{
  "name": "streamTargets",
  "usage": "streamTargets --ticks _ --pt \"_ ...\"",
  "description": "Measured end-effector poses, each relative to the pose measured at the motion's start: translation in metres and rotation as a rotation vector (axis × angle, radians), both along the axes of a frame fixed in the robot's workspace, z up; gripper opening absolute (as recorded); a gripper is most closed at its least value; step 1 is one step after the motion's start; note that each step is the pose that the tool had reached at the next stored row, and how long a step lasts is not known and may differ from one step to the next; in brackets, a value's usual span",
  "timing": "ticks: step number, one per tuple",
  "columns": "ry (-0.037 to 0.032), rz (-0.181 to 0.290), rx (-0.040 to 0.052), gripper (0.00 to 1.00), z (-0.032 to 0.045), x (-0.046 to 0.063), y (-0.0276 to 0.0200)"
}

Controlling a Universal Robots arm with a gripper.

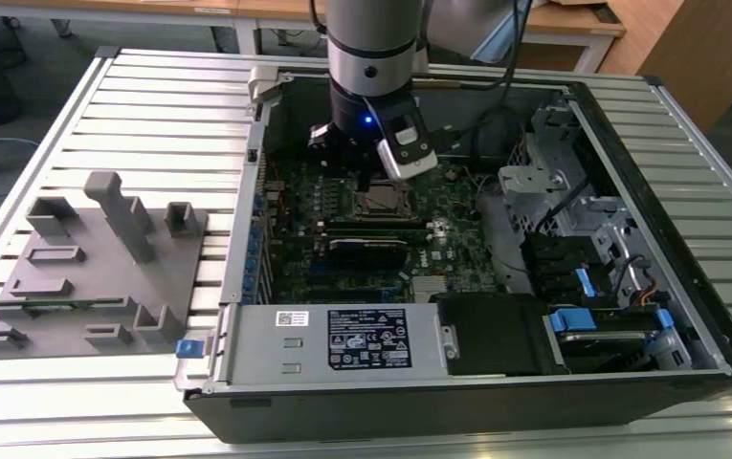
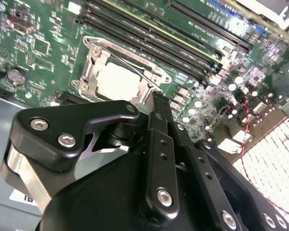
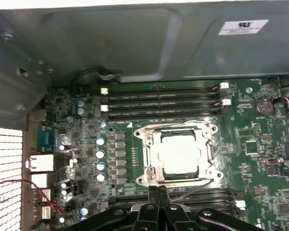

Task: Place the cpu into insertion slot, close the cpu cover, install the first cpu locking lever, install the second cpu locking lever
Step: 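Install the second cpu locking lever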

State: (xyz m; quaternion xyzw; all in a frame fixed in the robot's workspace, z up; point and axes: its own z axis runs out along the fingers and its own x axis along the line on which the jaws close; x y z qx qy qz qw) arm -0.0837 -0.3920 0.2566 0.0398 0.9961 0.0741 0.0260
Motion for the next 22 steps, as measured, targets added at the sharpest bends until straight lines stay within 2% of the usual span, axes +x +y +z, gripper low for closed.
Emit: streamTargets --ticks 2,3,12,22 --pt "0.0001 -0.002 -0.0089 0.11 0.0 0.002 0.0" --pt "-0.0001 -0.004 -0.0105 0.11 -0.0003 0.002 0.0" --pt "0.0002 -0.021 -0.0115 0.11 -0.0082 0.002 -0.0015" --pt "0.0002 -0.041 -0.0115 0.11 -0.0217 0.002 -0.0051"
